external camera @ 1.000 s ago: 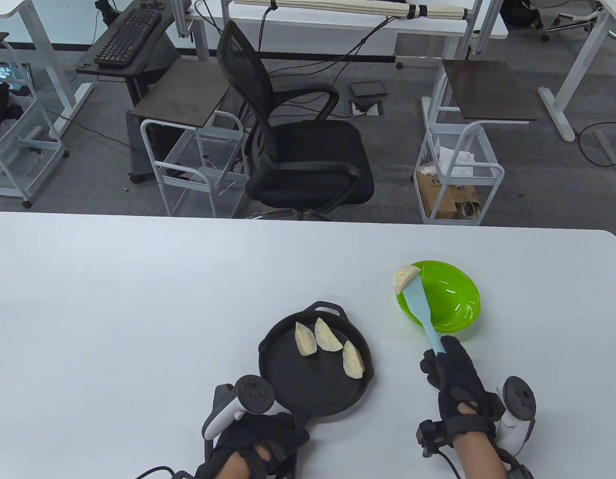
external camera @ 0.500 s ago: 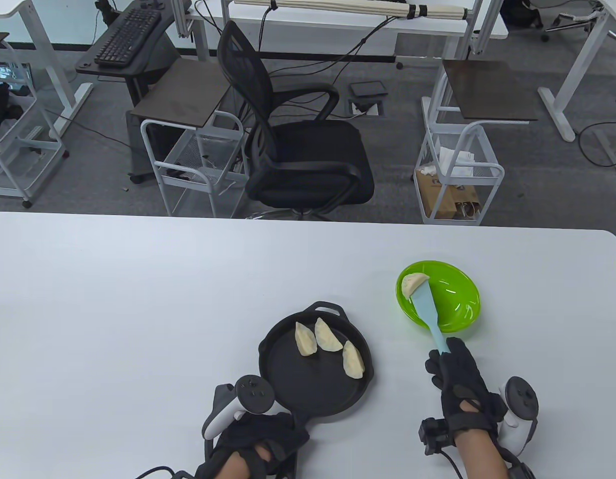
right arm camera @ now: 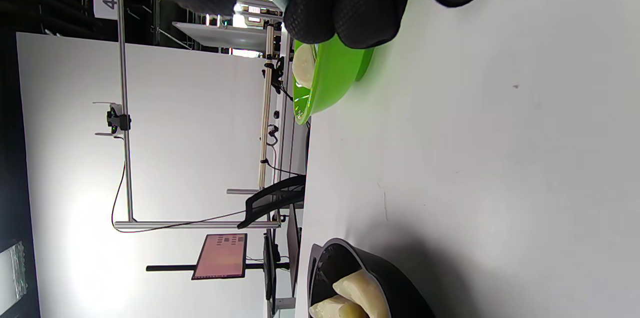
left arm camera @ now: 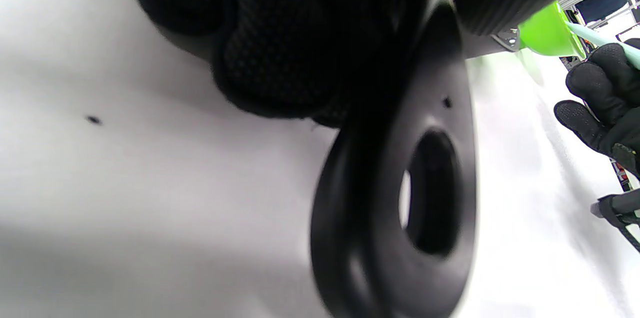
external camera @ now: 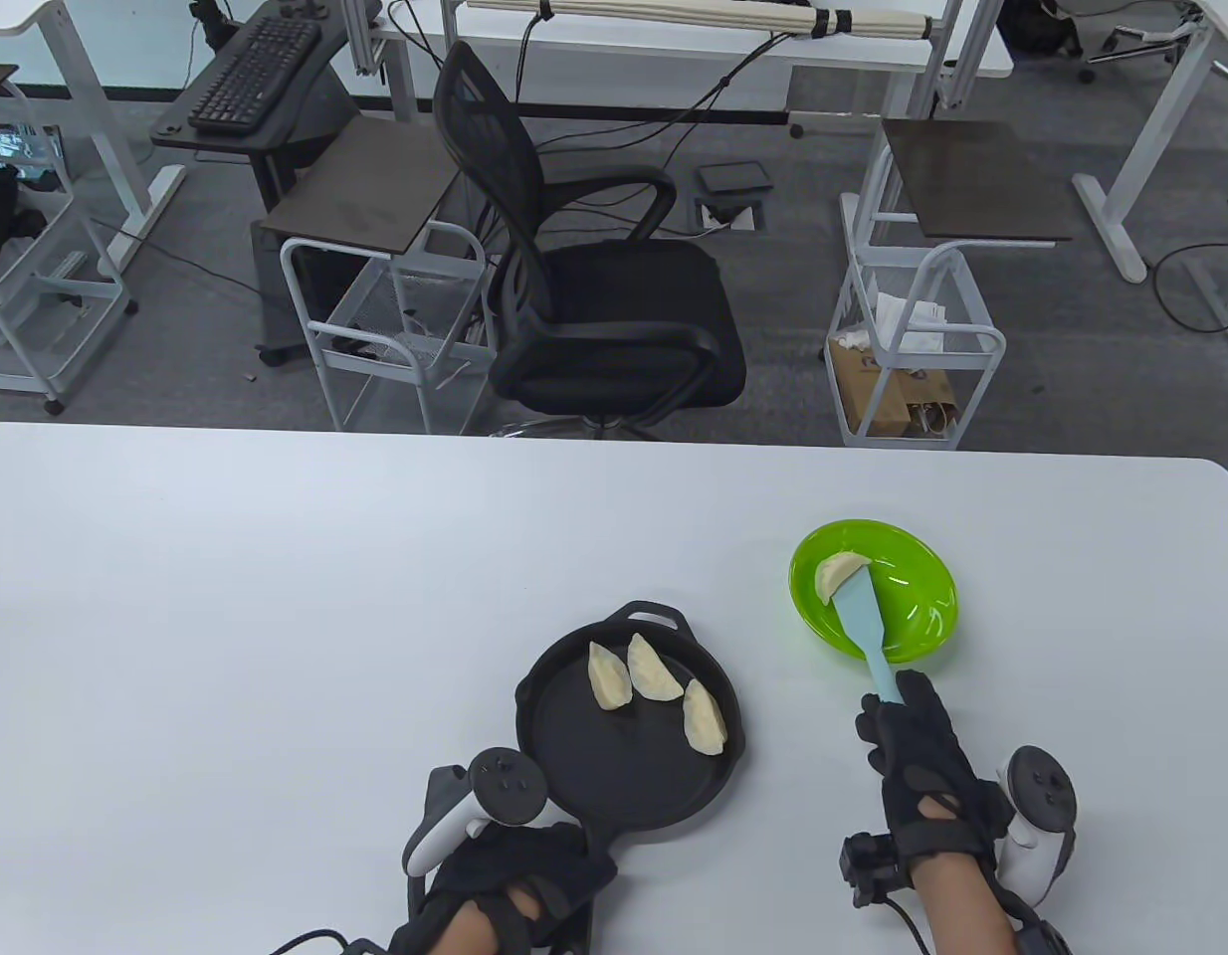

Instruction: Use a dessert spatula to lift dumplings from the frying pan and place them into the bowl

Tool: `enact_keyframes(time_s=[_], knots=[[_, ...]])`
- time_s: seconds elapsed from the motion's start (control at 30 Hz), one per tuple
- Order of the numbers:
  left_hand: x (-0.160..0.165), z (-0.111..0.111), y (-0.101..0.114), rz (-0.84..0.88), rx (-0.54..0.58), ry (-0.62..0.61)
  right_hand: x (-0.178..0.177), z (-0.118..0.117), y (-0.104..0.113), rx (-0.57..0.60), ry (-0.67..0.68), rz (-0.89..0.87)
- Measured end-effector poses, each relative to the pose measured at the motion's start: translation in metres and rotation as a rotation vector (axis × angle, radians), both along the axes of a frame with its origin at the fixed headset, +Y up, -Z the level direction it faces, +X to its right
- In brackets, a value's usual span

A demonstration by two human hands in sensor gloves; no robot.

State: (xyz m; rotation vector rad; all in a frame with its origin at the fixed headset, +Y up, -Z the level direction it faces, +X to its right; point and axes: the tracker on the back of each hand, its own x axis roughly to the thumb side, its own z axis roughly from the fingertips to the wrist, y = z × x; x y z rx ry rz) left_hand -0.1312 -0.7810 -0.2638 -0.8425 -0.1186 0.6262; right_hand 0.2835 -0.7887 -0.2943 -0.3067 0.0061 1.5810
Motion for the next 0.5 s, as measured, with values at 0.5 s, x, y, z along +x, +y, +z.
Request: enact_keyframes(time_s=[0.5], knots=[[0.0000, 0.0000, 0.0000, 0.002, -0.001, -0.001, -0.0039, 0.0005, 0.0067, 0.032, 0.015, 0.075]])
